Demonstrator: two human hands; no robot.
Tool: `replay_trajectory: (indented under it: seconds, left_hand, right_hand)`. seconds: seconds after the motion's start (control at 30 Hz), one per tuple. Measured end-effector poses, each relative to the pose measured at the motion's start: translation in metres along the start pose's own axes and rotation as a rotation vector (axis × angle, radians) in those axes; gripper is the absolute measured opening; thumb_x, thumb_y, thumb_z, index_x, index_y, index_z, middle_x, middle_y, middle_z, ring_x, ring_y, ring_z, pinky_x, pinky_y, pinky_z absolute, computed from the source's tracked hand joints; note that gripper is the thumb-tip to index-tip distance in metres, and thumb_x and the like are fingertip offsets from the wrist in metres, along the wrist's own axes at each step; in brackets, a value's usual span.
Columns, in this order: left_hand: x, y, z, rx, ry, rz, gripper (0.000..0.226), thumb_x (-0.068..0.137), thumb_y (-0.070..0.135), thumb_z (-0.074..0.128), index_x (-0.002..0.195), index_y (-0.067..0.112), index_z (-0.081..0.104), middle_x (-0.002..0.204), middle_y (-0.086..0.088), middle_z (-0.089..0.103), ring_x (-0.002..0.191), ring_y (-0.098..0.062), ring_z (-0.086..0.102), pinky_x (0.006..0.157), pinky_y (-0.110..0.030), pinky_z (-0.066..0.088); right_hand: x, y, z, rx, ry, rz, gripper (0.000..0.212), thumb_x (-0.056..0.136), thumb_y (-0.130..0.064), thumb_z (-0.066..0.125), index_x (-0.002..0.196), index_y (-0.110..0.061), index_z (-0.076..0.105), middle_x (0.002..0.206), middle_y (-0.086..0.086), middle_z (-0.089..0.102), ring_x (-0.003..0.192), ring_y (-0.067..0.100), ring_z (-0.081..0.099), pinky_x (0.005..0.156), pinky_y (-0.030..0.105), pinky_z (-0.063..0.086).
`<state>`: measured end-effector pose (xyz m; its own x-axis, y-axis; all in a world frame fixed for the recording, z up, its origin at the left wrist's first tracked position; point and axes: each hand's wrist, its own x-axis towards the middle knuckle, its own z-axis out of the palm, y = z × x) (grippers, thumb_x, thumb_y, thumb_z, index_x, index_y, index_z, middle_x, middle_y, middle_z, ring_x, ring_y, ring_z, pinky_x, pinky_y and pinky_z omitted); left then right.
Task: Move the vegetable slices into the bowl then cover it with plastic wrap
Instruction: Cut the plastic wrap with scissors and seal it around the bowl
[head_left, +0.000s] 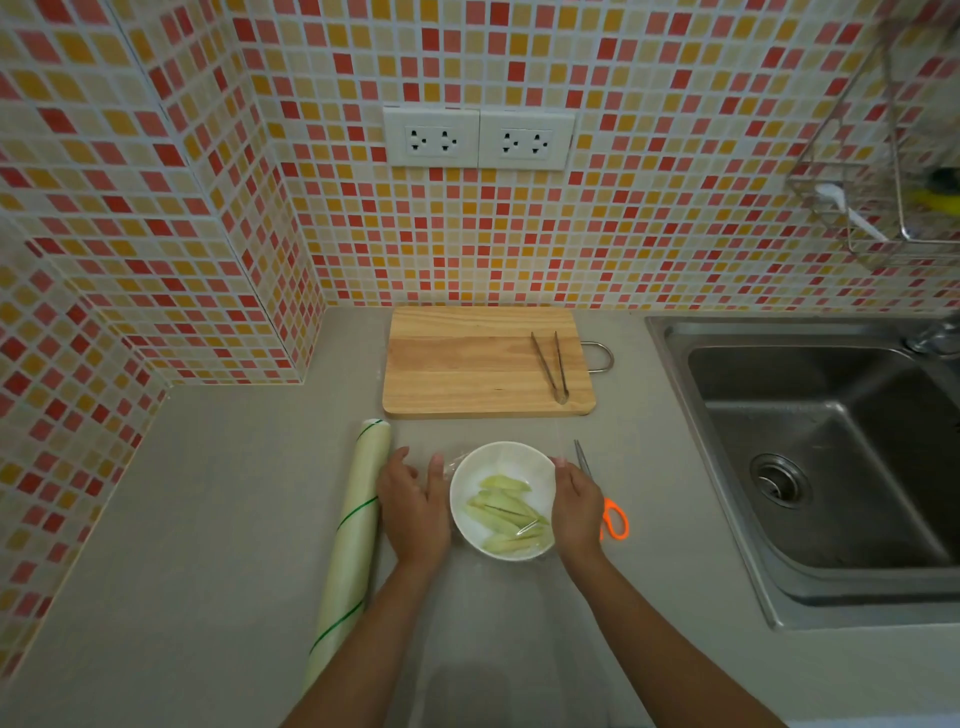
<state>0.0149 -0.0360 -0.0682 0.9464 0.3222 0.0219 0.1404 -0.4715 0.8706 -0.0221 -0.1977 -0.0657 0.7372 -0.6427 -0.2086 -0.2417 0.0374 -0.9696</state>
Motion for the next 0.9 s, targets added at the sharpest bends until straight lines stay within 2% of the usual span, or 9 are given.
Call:
replay_trajectory:
  seconds: [0.1,0.2,0.3,0.4,0.47,0.6,0.67,0.73,0.9]
  left_hand:
    - [0.003,0.005,-0.003,-0.167,-0.015,-0.093,0.051,0.090,0.032,0.062,0.129,0.004,0.047,0.100,-0.017,0.057,0.091,-0.028,0.057,0.080,-0.035,0.046]
    - [0.001,0.007,-0.003,-0.190,-0.028,0.037,0.049,0.086,0.023,0.069,0.127,0.010,0.047,0.096,-0.006,0.053,0.080,-0.010,0.052,0.072,-0.011,0.045]
    - [0.001,0.004,-0.001,-0.104,-0.036,0.109,0.040,0.086,0.021,0.067,0.122,0.015,0.051,0.097,-0.001,0.052,0.084,-0.011,0.051,0.069,-0.012,0.041]
    - [0.003,-0.003,0.003,-0.181,-0.139,-0.125,0.033,0.087,0.019,0.066,0.117,0.011,0.055,0.093,-0.005,0.058,0.080,-0.015,0.056,0.069,-0.023,0.042]
    - [0.007,-0.005,0.003,-0.305,-0.271,-0.292,0.015,0.091,0.021,0.061,0.101,0.011,0.064,0.087,-0.005,0.067,0.073,-0.012,0.059,0.067,-0.025,0.044]
    - [0.020,-0.004,-0.009,-0.406,-0.478,-0.458,0.047,0.095,0.049,0.048,0.081,0.012,0.073,0.063,-0.004,0.067,0.058,-0.015,0.060,0.058,-0.028,0.043]
    - [0.022,-0.006,-0.013,-0.351,-0.518,-0.381,0.040,0.091,0.045,0.057,0.070,0.013,0.068,0.055,0.000,0.061,0.052,-0.012,0.054,0.056,-0.027,0.041]
    - [0.019,-0.007,-0.015,-0.286,-0.510,-0.276,0.035,0.089,0.030,0.064,0.058,0.013,0.058,0.047,0.004,0.054,0.045,-0.007,0.047,0.054,-0.025,0.039]
    - [0.010,-0.009,-0.005,-0.311,-0.387,-0.284,0.039,0.095,0.019,0.055,0.059,0.012,0.043,0.052,0.000,0.043,0.051,-0.012,0.038,0.047,-0.020,0.034]
  right_hand:
    - [0.001,0.000,-0.001,0.001,-0.008,-0.009,0.033,0.100,-0.019,0.046,0.083,-0.002,0.069,0.073,0.006,0.065,0.072,0.016,0.058,0.069,0.032,0.047]
    - [0.001,0.000,-0.002,0.014,-0.020,-0.013,0.033,0.099,-0.018,0.046,0.081,0.000,0.067,0.072,0.007,0.063,0.071,0.016,0.056,0.067,0.032,0.046]
    - [0.003,0.001,-0.004,0.018,-0.028,-0.016,0.034,0.099,-0.017,0.046,0.080,0.005,0.064,0.071,0.011,0.059,0.071,0.017,0.054,0.067,0.032,0.044]
    - [0.005,0.002,-0.004,-0.003,-0.037,-0.031,0.035,0.098,-0.017,0.047,0.078,0.008,0.061,0.068,0.011,0.056,0.068,0.016,0.050,0.064,0.032,0.041]
    - [0.006,0.002,-0.004,-0.019,-0.040,-0.039,0.036,0.098,-0.017,0.047,0.078,0.008,0.061,0.068,0.011,0.055,0.067,0.015,0.050,0.062,0.030,0.041]
    - [0.008,0.002,-0.005,-0.003,-0.049,-0.023,0.034,0.098,-0.016,0.047,0.072,0.002,0.062,0.066,0.006,0.055,0.066,0.014,0.050,0.062,0.029,0.042]
    - [0.009,0.002,-0.005,-0.003,-0.068,-0.023,0.033,0.097,-0.016,0.048,0.072,-0.001,0.063,0.066,0.005,0.056,0.067,0.015,0.050,0.065,0.032,0.042]
    - [0.009,0.003,-0.004,-0.010,-0.086,-0.024,0.033,0.097,-0.017,0.048,0.073,-0.002,0.064,0.066,0.005,0.057,0.067,0.015,0.051,0.065,0.033,0.043]
    - [0.011,0.004,-0.004,-0.056,-0.121,-0.061,0.035,0.099,-0.020,0.046,0.074,-0.008,0.068,0.066,0.002,0.061,0.063,0.011,0.054,0.061,0.029,0.044]
